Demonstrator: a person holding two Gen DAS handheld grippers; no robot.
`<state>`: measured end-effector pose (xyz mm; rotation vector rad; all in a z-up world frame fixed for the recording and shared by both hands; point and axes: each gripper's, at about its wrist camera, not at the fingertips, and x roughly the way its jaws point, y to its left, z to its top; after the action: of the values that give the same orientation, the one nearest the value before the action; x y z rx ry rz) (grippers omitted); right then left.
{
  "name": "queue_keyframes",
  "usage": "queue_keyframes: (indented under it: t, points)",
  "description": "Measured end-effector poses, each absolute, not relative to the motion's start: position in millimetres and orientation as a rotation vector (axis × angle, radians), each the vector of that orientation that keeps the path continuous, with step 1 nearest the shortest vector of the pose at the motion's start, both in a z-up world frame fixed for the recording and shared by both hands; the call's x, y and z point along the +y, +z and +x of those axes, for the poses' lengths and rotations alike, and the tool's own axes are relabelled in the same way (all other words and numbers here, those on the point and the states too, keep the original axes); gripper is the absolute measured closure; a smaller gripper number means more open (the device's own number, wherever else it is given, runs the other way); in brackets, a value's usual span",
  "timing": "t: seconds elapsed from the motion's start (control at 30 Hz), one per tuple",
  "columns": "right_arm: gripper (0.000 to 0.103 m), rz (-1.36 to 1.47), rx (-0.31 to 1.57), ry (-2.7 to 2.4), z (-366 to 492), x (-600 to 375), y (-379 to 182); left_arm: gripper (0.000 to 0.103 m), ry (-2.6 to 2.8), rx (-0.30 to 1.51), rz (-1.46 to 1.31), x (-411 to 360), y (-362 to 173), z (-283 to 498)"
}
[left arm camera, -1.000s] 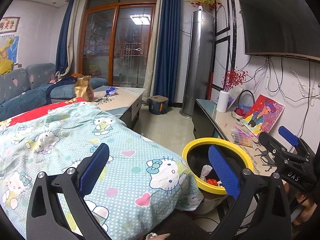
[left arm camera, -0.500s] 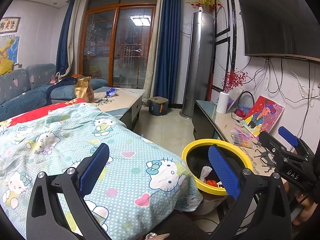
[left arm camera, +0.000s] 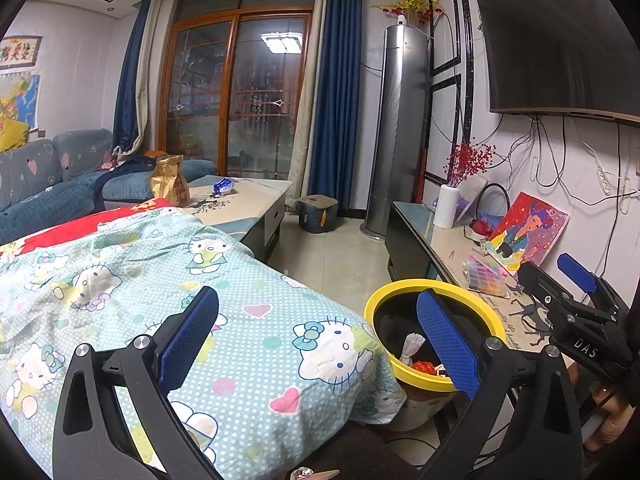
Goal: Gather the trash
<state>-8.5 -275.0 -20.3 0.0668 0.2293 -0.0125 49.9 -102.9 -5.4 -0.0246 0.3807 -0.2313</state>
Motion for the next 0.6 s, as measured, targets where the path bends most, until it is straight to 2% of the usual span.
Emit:
queue_keyframes:
  t: [0.6]
  points:
    - [0.011, 0.069, 0.23, -0.012, -9.0, -276.1, -19.7, 0.006, -0.235, 0.39, -0.029, -105.6, -3.3, 49.8]
